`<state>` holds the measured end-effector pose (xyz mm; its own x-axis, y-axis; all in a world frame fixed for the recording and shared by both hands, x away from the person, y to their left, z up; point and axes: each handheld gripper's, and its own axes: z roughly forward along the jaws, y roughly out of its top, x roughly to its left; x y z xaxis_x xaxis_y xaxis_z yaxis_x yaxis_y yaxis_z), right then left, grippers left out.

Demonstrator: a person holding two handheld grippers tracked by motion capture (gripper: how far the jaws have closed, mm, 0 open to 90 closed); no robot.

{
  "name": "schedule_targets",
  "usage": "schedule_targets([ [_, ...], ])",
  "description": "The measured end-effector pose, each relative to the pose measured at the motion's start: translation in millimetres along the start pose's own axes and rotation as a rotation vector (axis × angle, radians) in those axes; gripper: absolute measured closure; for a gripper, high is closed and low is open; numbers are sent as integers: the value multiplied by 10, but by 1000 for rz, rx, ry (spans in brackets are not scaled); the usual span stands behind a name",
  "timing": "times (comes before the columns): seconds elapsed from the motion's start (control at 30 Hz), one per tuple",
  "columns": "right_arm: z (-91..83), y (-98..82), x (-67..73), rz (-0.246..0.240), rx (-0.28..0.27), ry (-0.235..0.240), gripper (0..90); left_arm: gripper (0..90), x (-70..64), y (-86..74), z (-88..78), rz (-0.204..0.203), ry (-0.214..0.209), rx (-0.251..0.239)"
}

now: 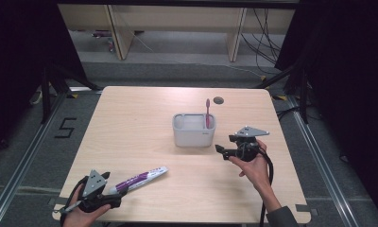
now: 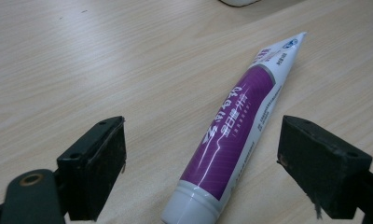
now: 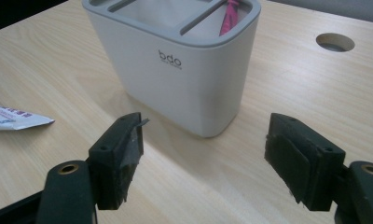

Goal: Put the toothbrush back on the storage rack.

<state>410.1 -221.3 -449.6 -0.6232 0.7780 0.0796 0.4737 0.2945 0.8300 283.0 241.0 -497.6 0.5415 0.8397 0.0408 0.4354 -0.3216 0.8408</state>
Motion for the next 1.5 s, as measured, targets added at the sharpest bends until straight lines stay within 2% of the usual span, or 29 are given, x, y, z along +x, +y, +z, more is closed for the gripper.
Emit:
schedule_targets([
  [0.03, -9, -8, 18, 14, 12, 13, 286, 150, 1, 0, 3, -1, 0, -2],
  [0.1, -13, -32, 21, 5, 16, 13, 286, 150, -2, 1, 11, -4, -5, -7],
  [0.17, -21, -53, 47, 31, 10, 21, 286, 150, -5, 1, 18, -1, -6, -11],
  [0.2, -27, -57, 31, -4, 9, 17, 286, 150, -5, 1, 16, 0, -7, -10],
  [0.23, -31, -69, 55, 24, 19, 26, 286, 150, -5, 1, 15, 1, -7, -10],
  [0.27, -23, -77, 34, -12, 7, 27, 287, 150, -3, 1, 15, 2, -7, -11],
  [0.3, -37, -85, 63, 23, 23, 24, 292, 150, -4, 2, 13, -4, -6, -11],
  [0.33, -26, -101, 44, -9, 17, 23, 293, 150, -2, 2, 19, -7, -11, -15],
  [0.37, -31, -118, 67, 17, 33, 20, 293, 150, -1, 4, 16, -5, -9, -9],
  [0.4, -25, -128, 50, -10, 32, 18, 293, 150, 2, 5, 19, -1, -10, -8],
  [0.43, -24, -147, 76, 24, 45, 31, 292, 150, 4, 6, 24, 2, -11, -10],
  [0.5, -21, -166, 54, -19, 51, 19, 285, 150, 0, 12, 26, 3, -10, -6],
  [0.57, -28, -191, 86, 22, 57, 19, 284, 150, 3, 9, 22, 4, -11, -6],
  [0.63, -28, -200, 73, -8, 57, 26, 278, 150, 8, 8, 25, -1, -4, -4],
  [0.67, -35, -212, 104, 23, 63, 27, 278, 150, 14, 7, 33, -2, -7, -5],
  [0.7, -26, -218, 90, -2, 60, 43, 278, 150, 15, 9, 36, -1, -8, -5],
  [0.77, -47, -237, 123, 16, 81, 32, 274, 150, 6, 11, 43, -3, -12, -7],
  [0.8, -37, -251, 111, -15, 68, 33, 273, 150, 8, 13, 44, 4, -14, -7],
  [0.83, -54, -256, 139, 17, 86, 39, 271, 150, 9, 14, 44, 8, -16, -7],
  [0.9, -71, -276, 164, 24, 104, 31, 251, 150, 8, 12, 43, 2, -15, -7],
  [0.93, -68, -280, 145, -21, 100, 33, 244, 150, 10, 11, 42, 2, -14, -8],
  [1.0, -89, -308, 186, 14, 111, 36, 245, 150, 10, 12, 39, 3, -13, -8],
  [1.1, -79, -358, 195, -24, 113, 41, 241, 150, 7, 14, 43, 10, -17, -4],
  [1.17, -97, -387, 234, -1, 139, 42, 234, 150, 0, 17, 48, 9, -18, -6],
  [1.23, -99, -402, 231, -52, 144, 36, 220, 150, -1, 16, 47, 9, -18, -5],
  [1.33, -130, -423, 279, -27, 145, 28, 212, 150, 1, 14, 48, 6, -20, -10],
  [1.37, -131, -433, 268, -53, 143, 34, 209, 150, 3, 14, 46, 9, -20, -6],
  [1.4, -143, -452, 300, -12, 154, 38, 205, 150, 1, 13, 45, 8, -20, -5],
  [1.5, -167, -503, 308, -21, 166, 48, 199, 150, -1, 18, 49, 12, -21, -7],
])
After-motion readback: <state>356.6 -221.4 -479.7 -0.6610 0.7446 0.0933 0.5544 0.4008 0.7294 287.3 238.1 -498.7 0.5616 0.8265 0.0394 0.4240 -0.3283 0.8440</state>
